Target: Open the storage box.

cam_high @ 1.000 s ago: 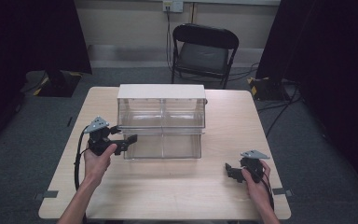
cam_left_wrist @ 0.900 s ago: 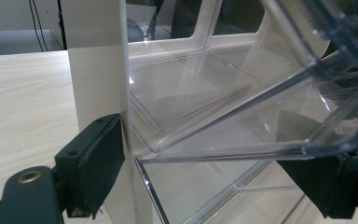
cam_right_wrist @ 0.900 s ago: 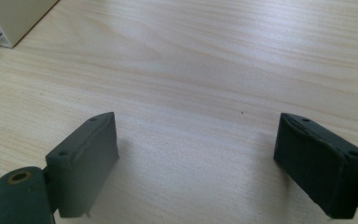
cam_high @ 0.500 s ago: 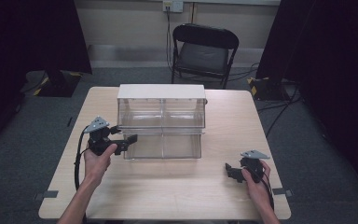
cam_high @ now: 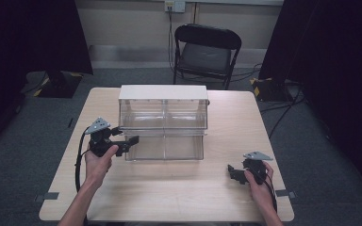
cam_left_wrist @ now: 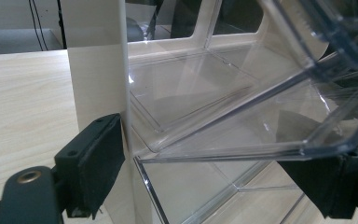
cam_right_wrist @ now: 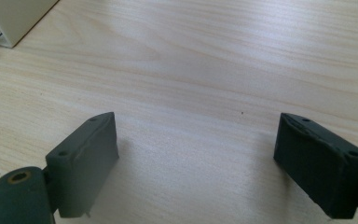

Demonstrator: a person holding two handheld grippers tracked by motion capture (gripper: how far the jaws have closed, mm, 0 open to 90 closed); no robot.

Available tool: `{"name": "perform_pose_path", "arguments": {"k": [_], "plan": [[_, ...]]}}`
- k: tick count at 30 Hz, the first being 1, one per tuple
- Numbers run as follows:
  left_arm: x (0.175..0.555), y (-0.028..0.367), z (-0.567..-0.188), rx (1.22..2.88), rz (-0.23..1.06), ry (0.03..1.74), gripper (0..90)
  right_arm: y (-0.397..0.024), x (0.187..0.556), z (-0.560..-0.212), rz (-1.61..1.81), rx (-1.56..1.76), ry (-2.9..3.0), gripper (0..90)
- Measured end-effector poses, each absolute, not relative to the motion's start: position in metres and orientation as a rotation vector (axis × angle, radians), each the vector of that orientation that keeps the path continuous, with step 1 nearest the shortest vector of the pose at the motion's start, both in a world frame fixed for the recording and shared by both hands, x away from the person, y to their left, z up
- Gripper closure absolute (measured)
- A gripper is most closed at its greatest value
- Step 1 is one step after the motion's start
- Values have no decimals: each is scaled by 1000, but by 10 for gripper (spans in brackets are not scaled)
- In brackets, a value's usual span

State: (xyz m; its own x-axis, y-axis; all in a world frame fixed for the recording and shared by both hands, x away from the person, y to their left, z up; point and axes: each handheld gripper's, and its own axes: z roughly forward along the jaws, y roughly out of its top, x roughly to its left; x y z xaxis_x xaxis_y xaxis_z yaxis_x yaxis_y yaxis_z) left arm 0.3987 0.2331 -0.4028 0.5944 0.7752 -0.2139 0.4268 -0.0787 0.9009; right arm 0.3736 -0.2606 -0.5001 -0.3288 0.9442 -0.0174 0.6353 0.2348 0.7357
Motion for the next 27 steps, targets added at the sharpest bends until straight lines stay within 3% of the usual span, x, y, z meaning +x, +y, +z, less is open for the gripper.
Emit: {"name": "perform_pose_path", "arguments": {"k": [27], "plan": [[399, 233, -401, 1721, 399, 996, 149, -261, 374, -500, 884, 1445, 2049, 129]]}}
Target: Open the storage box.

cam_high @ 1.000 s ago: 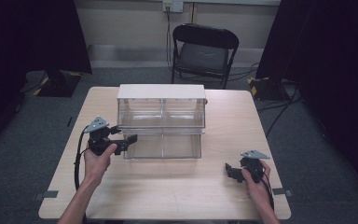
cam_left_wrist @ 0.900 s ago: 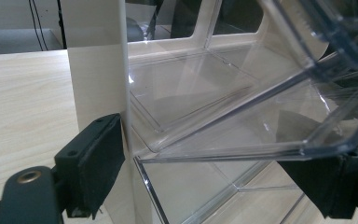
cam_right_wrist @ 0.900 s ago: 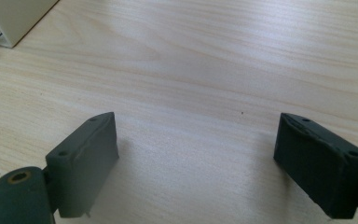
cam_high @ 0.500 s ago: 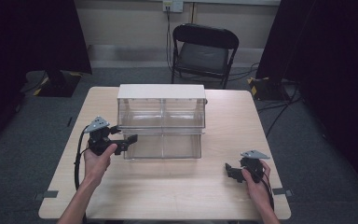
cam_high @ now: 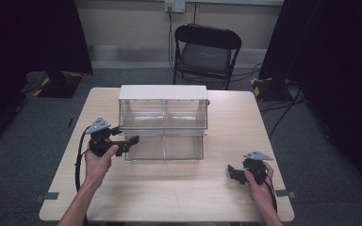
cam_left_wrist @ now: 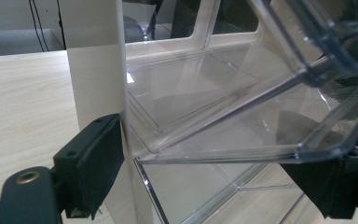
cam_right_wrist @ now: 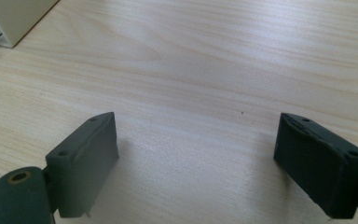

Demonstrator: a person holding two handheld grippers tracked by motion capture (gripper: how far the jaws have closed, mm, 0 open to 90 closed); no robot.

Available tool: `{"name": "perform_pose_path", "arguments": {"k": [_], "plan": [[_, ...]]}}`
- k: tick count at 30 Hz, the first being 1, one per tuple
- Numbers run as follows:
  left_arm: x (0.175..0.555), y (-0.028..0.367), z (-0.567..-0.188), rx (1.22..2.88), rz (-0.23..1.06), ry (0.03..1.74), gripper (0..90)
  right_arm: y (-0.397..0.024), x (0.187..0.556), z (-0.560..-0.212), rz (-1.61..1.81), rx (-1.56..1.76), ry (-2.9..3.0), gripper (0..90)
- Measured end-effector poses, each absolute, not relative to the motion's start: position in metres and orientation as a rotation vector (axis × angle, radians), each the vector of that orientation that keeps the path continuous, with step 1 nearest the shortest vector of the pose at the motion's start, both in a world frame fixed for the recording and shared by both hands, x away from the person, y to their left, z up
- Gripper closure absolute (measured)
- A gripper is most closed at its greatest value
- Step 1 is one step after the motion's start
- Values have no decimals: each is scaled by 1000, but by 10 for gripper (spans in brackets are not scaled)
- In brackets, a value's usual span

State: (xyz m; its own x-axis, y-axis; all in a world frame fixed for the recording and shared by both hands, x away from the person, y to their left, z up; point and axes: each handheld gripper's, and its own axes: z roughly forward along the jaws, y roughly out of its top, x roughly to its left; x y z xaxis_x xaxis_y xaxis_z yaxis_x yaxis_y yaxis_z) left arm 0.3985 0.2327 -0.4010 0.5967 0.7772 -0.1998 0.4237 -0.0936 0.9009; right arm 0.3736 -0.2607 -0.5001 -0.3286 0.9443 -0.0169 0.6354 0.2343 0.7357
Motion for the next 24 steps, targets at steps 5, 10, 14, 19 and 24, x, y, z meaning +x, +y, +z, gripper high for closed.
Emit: {"name": "perform_pose_path", "arguments": {"k": [5, 10, 14, 19, 24], "plan": [[398, 232, -401, 1709, 391, 999, 149, -261, 374, -500, 884, 1445, 2049, 129], [398, 232, -401, 1710, 392, 997, 148, -261, 374, -500, 885, 1445, 2049, 129], [398, 232, -401, 1707, 391, 1000, 148, -261, 374, -500, 885, 1445, 2049, 129], [398, 232, -401, 1708, 393, 995, 147, -261, 374, -500, 884, 1446, 2049, 129], [398, 233, -401, 1715, 395, 994, 147, -261, 374, -500, 884, 1445, 2049, 129]]}}
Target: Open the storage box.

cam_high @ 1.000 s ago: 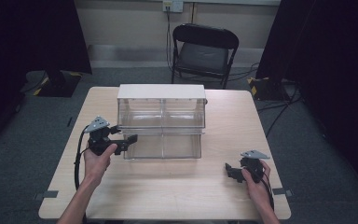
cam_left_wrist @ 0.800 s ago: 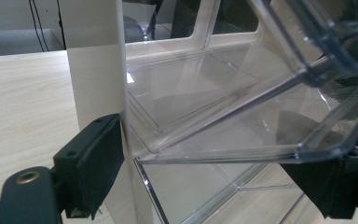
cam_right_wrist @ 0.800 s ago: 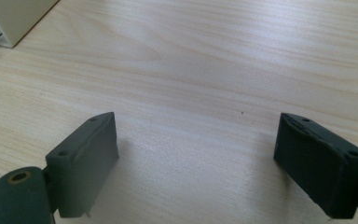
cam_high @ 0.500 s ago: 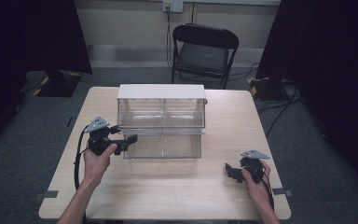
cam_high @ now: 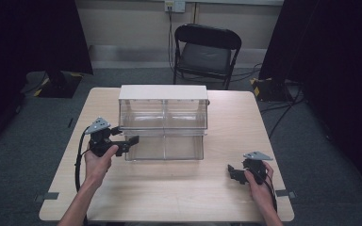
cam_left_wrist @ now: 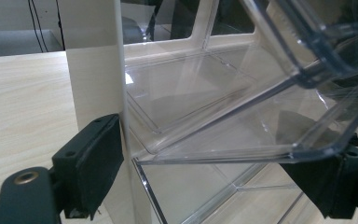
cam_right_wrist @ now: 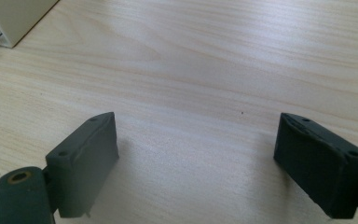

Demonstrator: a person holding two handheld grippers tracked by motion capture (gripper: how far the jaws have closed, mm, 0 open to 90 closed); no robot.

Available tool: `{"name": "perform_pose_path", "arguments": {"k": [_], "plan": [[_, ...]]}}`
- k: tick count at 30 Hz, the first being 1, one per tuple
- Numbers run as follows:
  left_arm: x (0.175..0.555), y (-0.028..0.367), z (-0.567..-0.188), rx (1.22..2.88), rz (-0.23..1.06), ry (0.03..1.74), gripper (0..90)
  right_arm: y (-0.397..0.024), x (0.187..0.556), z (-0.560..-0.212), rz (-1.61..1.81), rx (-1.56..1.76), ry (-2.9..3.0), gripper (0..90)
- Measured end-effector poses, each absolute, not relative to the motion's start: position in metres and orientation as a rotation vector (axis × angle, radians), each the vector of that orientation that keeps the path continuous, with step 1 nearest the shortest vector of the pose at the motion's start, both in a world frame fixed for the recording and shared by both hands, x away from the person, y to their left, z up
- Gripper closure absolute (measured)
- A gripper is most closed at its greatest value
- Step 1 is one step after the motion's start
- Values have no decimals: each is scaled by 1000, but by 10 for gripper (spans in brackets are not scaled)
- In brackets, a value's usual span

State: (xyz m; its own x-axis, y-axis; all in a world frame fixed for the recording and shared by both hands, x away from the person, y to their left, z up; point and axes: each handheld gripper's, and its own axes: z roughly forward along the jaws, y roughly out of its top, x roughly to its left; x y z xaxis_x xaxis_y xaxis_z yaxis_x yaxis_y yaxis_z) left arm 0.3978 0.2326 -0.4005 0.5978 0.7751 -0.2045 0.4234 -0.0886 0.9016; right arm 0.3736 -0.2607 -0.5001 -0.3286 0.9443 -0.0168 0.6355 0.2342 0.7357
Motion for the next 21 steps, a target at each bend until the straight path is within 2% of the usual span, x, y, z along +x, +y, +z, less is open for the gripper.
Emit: {"name": "perform_pose_path", "arguments": {"k": [21], "plan": [[398, 233, -401, 1712, 387, 995, 145, -261, 374, -500, 884, 1447, 2049, 129]]}}
